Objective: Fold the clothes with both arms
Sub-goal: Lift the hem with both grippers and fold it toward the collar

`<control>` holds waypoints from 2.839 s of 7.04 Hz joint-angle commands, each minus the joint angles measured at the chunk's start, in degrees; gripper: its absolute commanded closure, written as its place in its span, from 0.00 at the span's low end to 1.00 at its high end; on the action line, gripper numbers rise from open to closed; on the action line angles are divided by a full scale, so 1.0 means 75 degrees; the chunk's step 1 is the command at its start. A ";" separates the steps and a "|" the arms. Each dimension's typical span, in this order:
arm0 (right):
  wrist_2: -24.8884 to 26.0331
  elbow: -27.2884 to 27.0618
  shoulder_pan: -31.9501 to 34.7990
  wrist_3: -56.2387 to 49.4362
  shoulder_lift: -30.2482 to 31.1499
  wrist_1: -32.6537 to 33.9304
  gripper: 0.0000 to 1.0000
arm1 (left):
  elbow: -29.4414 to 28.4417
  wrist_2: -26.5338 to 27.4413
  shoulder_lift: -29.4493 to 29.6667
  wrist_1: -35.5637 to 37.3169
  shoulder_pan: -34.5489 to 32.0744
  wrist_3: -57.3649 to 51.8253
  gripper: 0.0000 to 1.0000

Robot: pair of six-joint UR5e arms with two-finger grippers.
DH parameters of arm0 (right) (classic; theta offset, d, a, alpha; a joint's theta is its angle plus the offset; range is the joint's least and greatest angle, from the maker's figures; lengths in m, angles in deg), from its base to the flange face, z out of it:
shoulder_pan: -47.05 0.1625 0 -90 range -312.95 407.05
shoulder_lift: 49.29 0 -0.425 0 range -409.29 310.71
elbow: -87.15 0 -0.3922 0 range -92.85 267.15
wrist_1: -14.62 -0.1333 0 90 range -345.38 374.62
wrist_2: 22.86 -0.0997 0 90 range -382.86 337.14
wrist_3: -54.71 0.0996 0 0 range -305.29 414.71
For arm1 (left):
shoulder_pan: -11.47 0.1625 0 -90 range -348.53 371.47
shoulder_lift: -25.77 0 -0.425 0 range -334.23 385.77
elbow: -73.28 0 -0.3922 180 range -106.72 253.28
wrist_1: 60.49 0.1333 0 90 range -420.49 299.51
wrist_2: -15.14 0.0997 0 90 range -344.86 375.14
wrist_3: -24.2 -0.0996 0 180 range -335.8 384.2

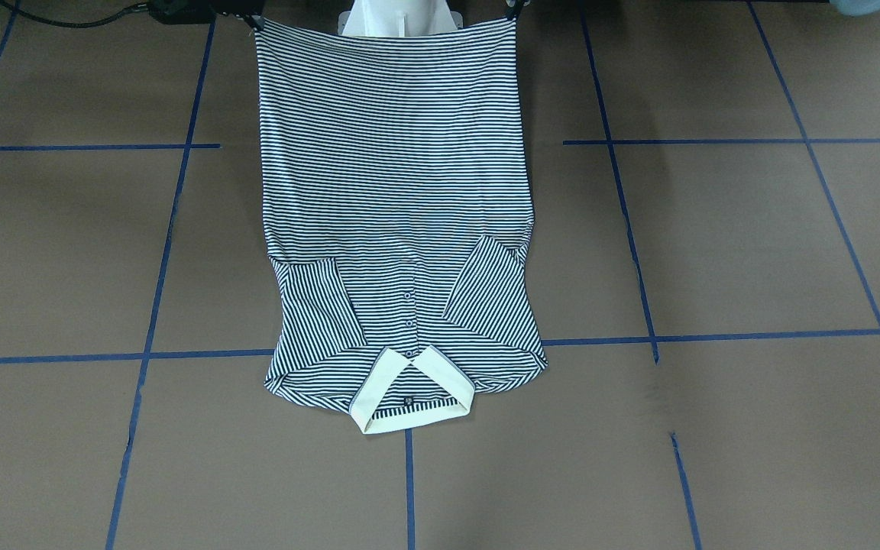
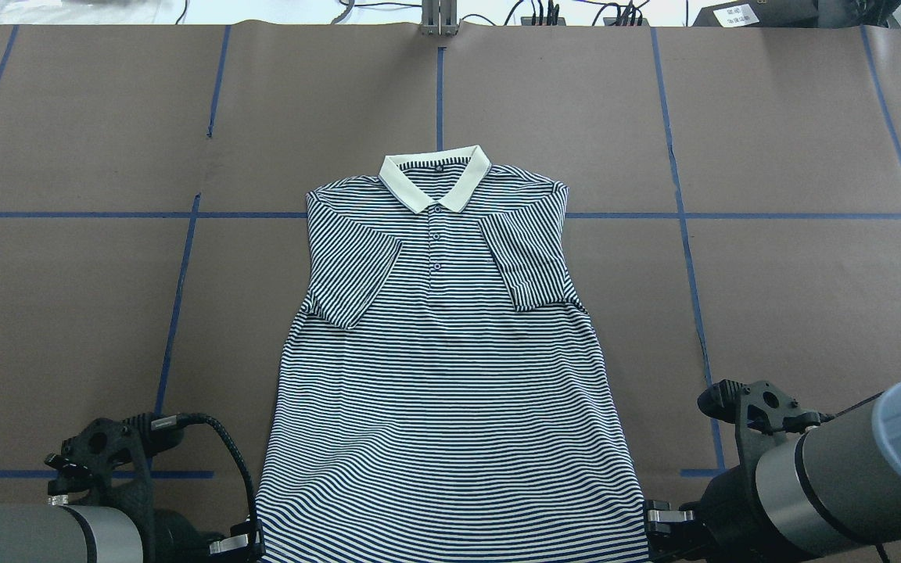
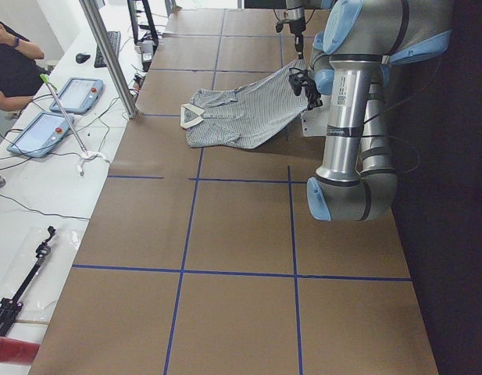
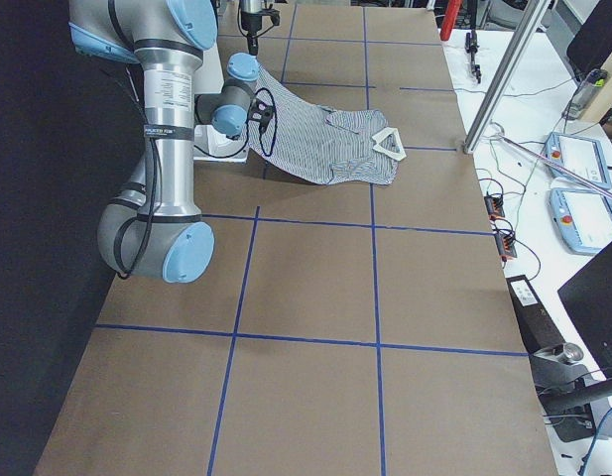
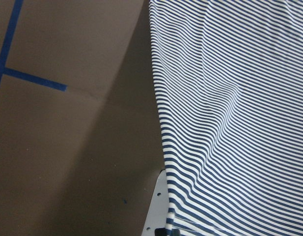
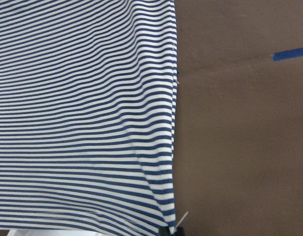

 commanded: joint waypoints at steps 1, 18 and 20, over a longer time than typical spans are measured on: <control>0.0083 0.0514 0.0813 -0.1471 -0.0255 -0.0009 1.00 | -0.0080 -0.0001 0.0196 -0.0049 -0.0257 -0.0474 1.00; 0.0188 0.8988 0.4605 -0.4704 -0.5610 -0.2388 1.00 | -0.7265 -0.0282 0.2400 -0.3952 -0.5063 -0.3970 1.00; 0.0188 0.9214 0.4605 -0.4716 -0.5741 -0.2400 1.00 | -0.7393 -0.0282 0.2412 -0.3963 -0.5064 -0.3959 1.00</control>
